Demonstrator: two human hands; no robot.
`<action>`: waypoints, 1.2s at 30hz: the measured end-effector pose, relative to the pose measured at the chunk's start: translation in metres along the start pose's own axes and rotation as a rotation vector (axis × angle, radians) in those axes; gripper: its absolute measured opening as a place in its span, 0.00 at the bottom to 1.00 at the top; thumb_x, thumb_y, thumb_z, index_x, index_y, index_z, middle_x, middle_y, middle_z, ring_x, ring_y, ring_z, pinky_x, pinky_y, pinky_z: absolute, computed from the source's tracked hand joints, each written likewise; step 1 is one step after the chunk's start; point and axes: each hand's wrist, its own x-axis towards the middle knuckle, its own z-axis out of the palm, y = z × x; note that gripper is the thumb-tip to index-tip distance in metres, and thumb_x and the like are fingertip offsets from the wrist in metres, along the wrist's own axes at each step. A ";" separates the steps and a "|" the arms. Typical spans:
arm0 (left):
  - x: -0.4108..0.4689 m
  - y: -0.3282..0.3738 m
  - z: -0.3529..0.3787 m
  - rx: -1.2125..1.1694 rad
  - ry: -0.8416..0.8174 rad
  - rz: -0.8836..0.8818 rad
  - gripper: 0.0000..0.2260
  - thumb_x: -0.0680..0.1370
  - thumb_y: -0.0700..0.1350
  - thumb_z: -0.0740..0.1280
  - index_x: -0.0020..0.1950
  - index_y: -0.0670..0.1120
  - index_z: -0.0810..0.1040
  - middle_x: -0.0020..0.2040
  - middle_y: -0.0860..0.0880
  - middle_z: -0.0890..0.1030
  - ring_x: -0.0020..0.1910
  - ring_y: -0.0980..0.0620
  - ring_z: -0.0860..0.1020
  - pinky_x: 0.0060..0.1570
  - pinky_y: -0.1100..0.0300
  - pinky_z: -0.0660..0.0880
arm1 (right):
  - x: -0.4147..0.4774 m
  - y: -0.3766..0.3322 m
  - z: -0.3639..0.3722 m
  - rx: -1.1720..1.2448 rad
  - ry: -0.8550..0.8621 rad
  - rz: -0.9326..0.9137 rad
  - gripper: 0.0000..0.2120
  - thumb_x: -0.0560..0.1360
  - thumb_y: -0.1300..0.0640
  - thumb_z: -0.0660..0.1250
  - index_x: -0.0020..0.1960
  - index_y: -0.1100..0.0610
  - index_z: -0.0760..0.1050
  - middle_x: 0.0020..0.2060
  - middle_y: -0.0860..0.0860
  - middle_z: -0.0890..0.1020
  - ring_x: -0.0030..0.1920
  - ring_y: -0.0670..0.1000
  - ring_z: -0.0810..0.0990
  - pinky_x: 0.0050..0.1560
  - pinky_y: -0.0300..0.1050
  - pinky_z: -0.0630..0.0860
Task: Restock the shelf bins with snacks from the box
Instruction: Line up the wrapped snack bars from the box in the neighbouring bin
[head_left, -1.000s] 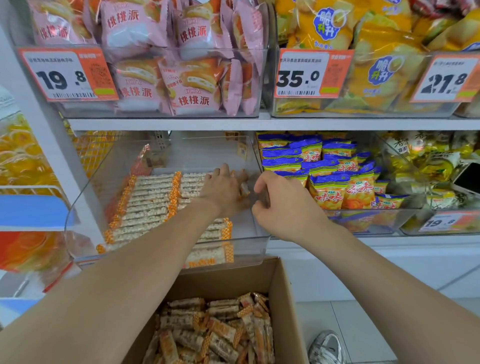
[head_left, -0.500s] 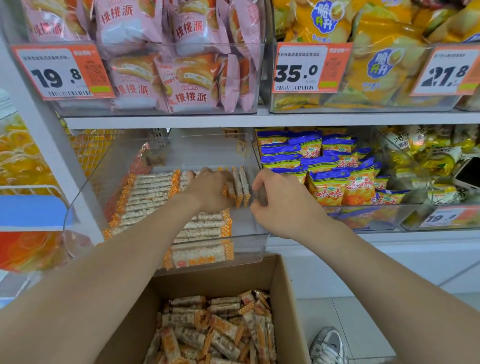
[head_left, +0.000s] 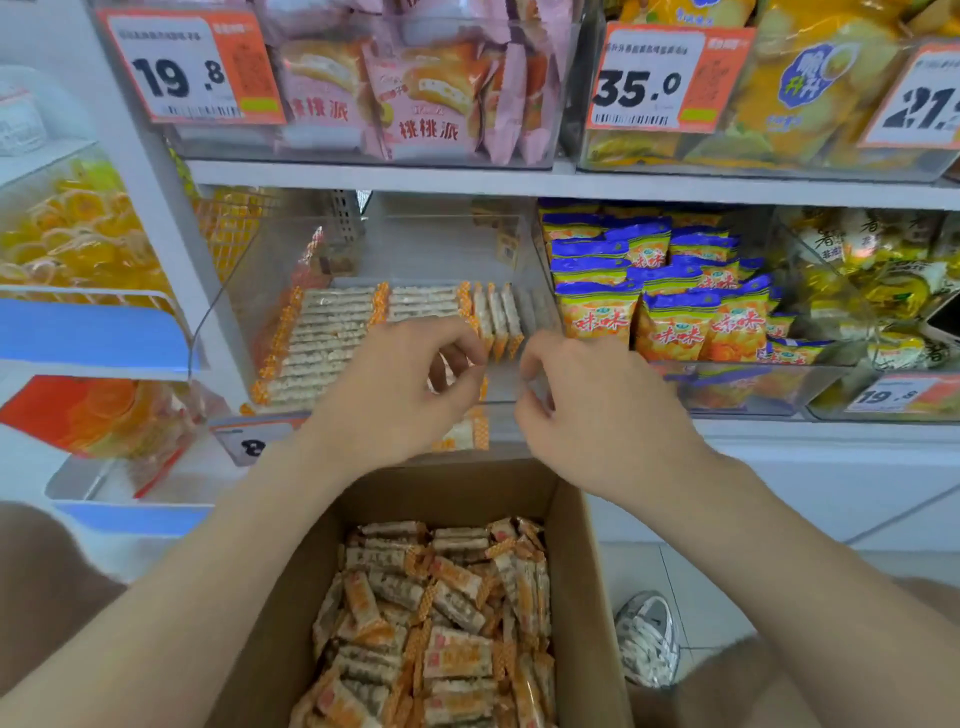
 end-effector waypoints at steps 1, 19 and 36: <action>-0.020 0.007 -0.002 -0.014 0.035 0.006 0.02 0.78 0.46 0.71 0.48 0.54 0.82 0.38 0.58 0.80 0.37 0.56 0.79 0.36 0.66 0.73 | -0.011 -0.006 0.002 0.094 -0.046 -0.016 0.05 0.80 0.49 0.64 0.53 0.48 0.75 0.36 0.46 0.78 0.39 0.49 0.77 0.36 0.49 0.75; -0.209 -0.128 0.152 0.164 -1.096 -0.551 0.15 0.83 0.44 0.67 0.71 0.51 0.75 0.67 0.47 0.77 0.61 0.44 0.79 0.60 0.48 0.80 | -0.102 -0.008 0.235 0.031 -1.074 0.019 0.14 0.85 0.55 0.60 0.65 0.60 0.77 0.56 0.57 0.81 0.53 0.57 0.82 0.56 0.57 0.83; -0.232 -0.174 0.187 0.330 -0.875 -0.728 0.32 0.79 0.26 0.62 0.81 0.47 0.65 0.81 0.42 0.58 0.73 0.36 0.70 0.68 0.46 0.75 | -0.127 -0.011 0.338 0.037 -1.066 0.183 0.17 0.78 0.52 0.71 0.64 0.57 0.76 0.55 0.55 0.81 0.51 0.57 0.81 0.51 0.53 0.82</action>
